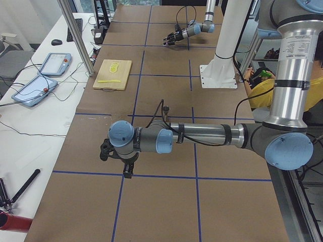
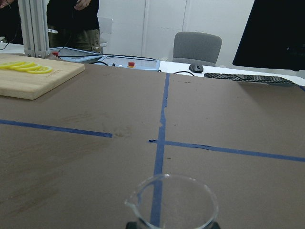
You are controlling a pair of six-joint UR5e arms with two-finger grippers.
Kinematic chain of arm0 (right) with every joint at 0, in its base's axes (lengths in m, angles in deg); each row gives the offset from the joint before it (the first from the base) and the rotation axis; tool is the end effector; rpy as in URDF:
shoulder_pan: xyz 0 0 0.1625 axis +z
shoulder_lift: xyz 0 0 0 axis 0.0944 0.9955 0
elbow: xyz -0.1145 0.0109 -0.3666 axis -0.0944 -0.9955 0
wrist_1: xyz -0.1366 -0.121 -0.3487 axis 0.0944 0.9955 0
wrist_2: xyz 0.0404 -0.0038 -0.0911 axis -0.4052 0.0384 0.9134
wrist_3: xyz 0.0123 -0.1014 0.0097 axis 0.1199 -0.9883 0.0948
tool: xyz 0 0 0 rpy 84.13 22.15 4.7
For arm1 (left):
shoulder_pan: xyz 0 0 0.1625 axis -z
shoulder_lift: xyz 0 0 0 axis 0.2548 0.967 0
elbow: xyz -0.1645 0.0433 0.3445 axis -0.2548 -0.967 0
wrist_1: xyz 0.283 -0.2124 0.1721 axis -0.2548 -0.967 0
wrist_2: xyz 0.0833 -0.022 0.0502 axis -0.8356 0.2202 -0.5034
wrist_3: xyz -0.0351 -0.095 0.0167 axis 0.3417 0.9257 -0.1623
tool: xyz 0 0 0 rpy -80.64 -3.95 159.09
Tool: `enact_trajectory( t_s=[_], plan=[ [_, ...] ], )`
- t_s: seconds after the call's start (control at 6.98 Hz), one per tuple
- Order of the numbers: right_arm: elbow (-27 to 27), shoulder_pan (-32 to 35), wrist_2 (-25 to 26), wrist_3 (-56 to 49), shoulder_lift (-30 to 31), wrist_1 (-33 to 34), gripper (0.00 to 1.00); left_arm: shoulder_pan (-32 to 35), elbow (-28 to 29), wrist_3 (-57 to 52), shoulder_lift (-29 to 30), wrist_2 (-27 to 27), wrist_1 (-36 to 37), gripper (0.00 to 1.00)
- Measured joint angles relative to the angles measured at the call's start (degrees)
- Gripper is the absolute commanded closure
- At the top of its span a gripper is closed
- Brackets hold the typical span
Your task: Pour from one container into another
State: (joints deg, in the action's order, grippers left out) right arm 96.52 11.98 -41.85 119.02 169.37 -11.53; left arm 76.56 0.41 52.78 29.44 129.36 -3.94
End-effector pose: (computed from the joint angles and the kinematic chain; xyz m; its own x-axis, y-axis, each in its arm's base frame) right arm -0.3955 -0.2705 0.5105 0.7918 -0.0461 0.6091 -0.5454 0.3957 0.7389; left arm -0.0659 -0.4927 0.5984 0.6414 0.0663 -0.7644 -0.0054 0.9966 0.0819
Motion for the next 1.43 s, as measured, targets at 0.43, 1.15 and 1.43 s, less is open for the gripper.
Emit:
enact_trajectory(
  t_s=[0.43,1.15,1.43],
  plan=[
    [-0.14,-0.34,-0.09,-0.03,0.39,-0.55,0.34,0.0,0.0,-0.05,0.0,0.0,0.01,0.0],
    [0.24,-0.67,-0.09,-0.05,0.27,-0.98,0.0,0.0,0.01,0.0,0.01,0.0,0.0,0.0],
    [0.33,-0.67,-0.07,-0.21,0.19,-1.94,0.01,0.0,0.0,0.0,0.1,0.0,0.02,0.0]
  ],
)
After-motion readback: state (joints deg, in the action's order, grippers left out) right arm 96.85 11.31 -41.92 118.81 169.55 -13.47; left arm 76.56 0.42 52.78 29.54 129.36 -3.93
